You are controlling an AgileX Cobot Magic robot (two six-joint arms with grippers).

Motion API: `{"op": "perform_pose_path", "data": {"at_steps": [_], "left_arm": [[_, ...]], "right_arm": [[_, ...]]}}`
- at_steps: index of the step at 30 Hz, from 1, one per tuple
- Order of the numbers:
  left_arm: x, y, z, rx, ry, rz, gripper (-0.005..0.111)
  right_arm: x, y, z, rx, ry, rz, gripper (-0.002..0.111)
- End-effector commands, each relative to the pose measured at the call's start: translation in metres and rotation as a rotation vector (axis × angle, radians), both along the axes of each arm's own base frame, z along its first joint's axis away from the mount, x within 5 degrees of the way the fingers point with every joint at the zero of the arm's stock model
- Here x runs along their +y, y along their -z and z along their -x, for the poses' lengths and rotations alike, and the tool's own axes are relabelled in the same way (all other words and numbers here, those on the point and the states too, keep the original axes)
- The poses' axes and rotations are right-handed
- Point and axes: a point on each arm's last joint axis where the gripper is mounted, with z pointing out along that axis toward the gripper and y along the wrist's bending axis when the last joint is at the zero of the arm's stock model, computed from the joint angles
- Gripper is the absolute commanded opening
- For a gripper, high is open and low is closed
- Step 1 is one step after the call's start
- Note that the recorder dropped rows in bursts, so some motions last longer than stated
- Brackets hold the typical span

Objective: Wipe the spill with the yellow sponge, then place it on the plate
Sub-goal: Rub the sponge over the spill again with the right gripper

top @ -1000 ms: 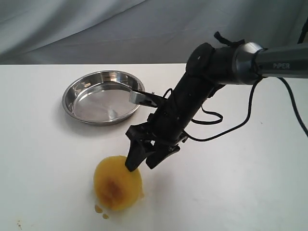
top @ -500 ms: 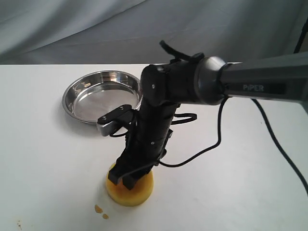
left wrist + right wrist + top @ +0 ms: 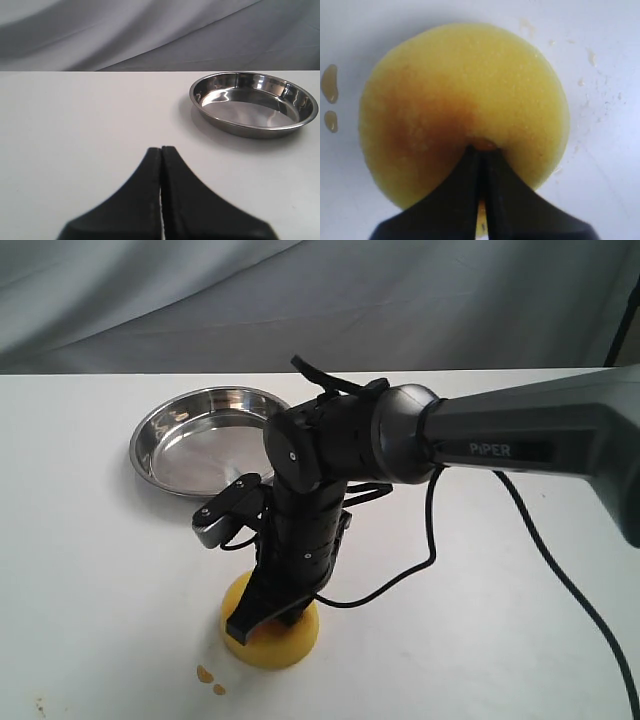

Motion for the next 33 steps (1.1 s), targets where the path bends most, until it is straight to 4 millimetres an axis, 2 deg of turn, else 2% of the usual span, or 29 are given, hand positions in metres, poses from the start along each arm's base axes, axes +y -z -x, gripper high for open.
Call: {"op": "perform_pose_path", "data": {"at_steps": [1,7,10,13,18,22,27,33], "left_arm": [[0.000,0.000,0.000,-0.013,-0.002,0.003,0.000],[0.000,0.000,0.000,-0.013,-0.002,0.003,0.000],[0.000,0.000,0.000,-0.013,-0.002,0.003,0.000],[0.000,0.000,0.000,-0.013,-0.002,0.003,0.000],[0.000,0.000,0.000,-0.013,-0.002,0.003,0.000],[0.000,0.000,0.000,-0.013,-0.002,0.003,0.000],[0.000,0.000,0.000,-0.013,-0.002,0.003,0.000],[0.000,0.000,0.000,-0.013,-0.002,0.003,0.000]], "right_arm": [[0.000,-0.002,0.001,-0.002,-0.013,0.010,0.000],[-0.001,-0.037,0.002,-0.073,-0.014,-0.064,0.000],[-0.003,-0.047,0.000,-0.101,-0.003,-0.088,0.000],[-0.007,-0.047,-0.007,-0.103,0.060,-0.100,0.004],[-0.012,-0.046,-0.013,-0.099,0.098,-0.107,0.036],[-0.013,-0.047,-0.017,-0.123,0.103,-0.120,0.053],[-0.009,-0.043,-0.024,-0.157,0.132,-0.174,0.057],[-0.004,-0.010,-0.025,-0.079,0.163,-0.146,0.056]]}}
